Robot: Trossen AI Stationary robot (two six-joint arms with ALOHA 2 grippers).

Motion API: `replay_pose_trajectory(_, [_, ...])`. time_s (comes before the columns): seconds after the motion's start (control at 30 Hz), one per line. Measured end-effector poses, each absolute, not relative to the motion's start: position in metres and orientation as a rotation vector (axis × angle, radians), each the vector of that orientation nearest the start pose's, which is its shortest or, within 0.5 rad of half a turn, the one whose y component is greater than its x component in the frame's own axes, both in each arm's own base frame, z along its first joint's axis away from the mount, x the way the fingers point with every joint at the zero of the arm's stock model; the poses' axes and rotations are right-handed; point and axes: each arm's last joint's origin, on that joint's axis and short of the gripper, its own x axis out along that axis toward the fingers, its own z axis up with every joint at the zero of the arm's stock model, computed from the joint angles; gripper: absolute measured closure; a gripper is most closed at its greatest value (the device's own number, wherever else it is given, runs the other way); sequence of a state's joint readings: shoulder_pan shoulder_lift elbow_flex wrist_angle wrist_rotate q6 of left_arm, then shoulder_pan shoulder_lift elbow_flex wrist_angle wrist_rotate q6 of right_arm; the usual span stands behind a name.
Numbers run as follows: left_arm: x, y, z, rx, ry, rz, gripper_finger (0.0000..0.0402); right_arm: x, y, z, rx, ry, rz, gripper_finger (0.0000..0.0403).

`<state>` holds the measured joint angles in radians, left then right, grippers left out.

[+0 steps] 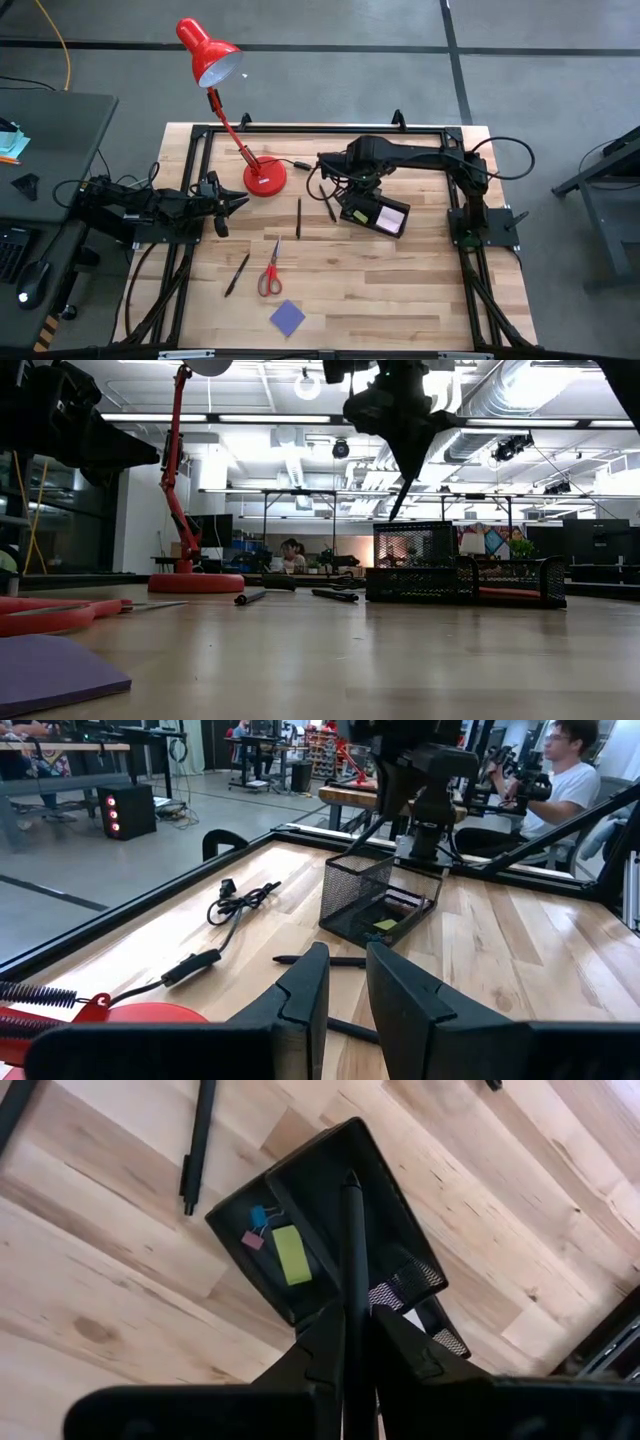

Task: Pick and place office supplies into organizer
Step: Put the black pen into the desk organizer

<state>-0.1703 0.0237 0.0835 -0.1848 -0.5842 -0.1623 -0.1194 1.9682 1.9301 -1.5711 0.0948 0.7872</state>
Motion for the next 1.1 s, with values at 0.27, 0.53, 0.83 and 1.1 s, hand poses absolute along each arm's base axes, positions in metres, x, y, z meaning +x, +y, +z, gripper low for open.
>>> replay_pose_trajectory(0.27, [0.0897,0.0008,0.1728,-0.114,0.083,0.422,0.0339,0.3625,-0.0477,0.3004,0.663,1.468,-0.772,0.038])
replay_pose_trajectory(0.53, [0.0896,0.0008,0.1729,-0.114,0.083,0.422,0.0339,0.3621,-0.0477,0.2966,0.672,1.478,-0.79,0.037])
replay_pose_trajectory(0.83, [0.0897,0.0008,0.1728,-0.113,0.083,0.422,0.0339,0.3619,-0.0487,0.2965,0.662,1.487,-0.77,0.0366])
replay_pose_trajectory(1.1, [0.0896,0.0008,0.1729,-0.114,0.083,0.422,0.0339,0.3613,-0.0535,0.2966,0.628,1.483,-0.776,0.0364])
